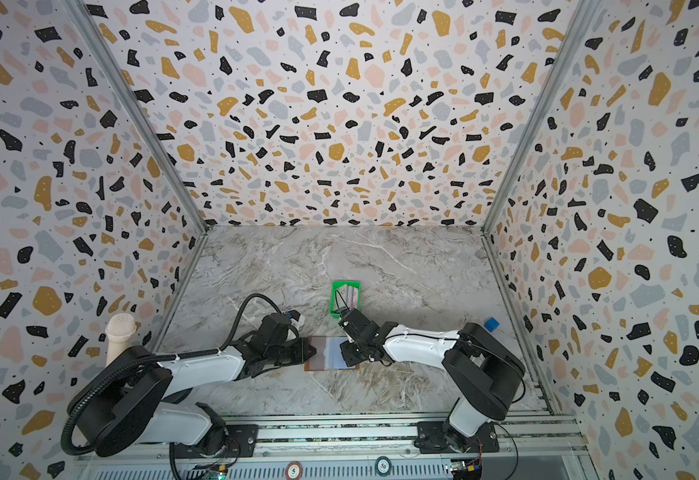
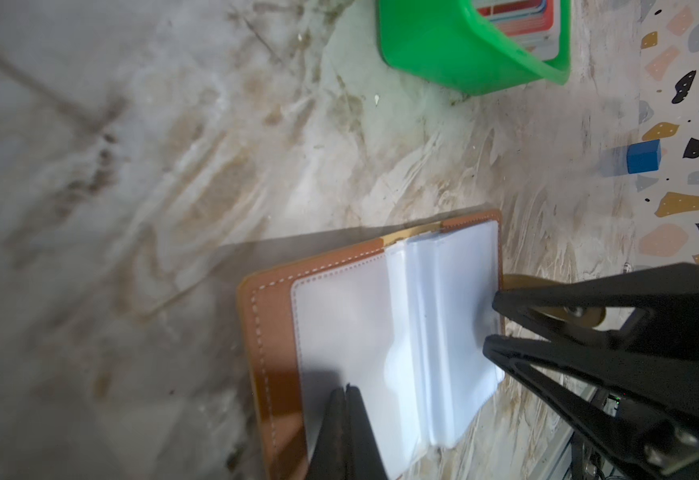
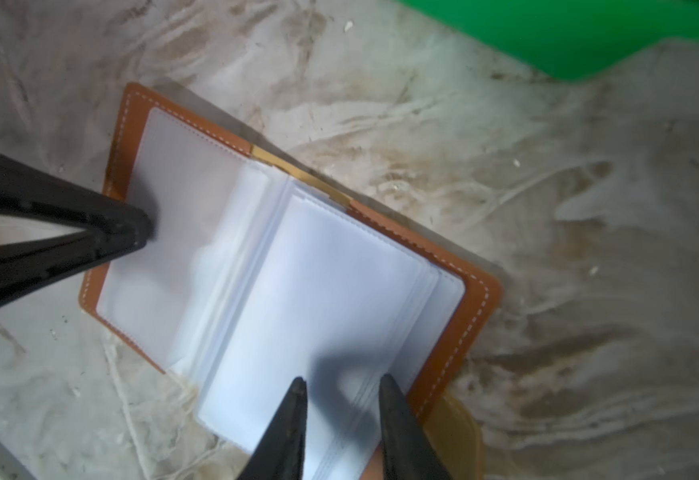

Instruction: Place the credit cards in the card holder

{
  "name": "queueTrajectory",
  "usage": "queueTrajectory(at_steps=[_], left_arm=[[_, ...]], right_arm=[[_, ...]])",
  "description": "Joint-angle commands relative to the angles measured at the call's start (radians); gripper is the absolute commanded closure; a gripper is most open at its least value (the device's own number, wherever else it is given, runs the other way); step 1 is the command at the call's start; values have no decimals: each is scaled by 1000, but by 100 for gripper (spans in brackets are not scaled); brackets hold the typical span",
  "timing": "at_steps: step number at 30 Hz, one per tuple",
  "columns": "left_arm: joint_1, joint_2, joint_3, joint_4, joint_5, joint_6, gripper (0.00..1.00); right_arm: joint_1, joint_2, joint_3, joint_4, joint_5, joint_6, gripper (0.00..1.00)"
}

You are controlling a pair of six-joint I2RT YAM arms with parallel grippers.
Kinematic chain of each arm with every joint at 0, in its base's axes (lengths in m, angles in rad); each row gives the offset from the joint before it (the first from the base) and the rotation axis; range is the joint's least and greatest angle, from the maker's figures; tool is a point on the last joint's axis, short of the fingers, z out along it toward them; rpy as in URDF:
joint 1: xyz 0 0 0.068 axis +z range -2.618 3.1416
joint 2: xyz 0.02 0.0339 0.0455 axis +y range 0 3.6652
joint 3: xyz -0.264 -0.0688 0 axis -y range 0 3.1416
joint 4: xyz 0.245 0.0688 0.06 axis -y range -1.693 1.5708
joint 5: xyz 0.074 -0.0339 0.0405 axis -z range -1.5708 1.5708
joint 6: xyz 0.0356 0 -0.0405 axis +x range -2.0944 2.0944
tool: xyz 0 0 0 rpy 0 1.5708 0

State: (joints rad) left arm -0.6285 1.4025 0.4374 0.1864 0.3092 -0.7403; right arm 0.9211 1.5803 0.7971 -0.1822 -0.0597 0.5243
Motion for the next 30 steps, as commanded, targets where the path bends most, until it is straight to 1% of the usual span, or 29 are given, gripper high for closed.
queueTrajectory(at_steps=[1, 5, 11, 14, 21, 23, 27, 30], left_arm=[[7, 41, 20, -44, -20, 44, 100], [7, 43, 22, -35, 6, 33, 100], [6, -22, 4, -21, 22, -7, 100], [7, -63, 10, -5, 27, -32, 100], [7, -142, 49, -21, 26, -50, 100], [7, -175, 53, -21, 17, -58, 97], [13, -238, 67, -46, -34, -43, 86], [26, -266, 70, -59, -78, -27, 79]], right_arm=[[2, -25, -48, -61, 20, 54, 68], [-3, -29, -33, -48, 26, 48, 68], [-21, -66, 11, -42, 19, 17, 65], [-27, -102, 33, -49, 16, 0, 60], [-56, -159, 107, -108, 20, -23, 44], [-74, -173, 131, -123, 31, -31, 40], [-131, -167, 206, -175, 98, -65, 34], [-191, -126, 267, -180, 105, -92, 32]])
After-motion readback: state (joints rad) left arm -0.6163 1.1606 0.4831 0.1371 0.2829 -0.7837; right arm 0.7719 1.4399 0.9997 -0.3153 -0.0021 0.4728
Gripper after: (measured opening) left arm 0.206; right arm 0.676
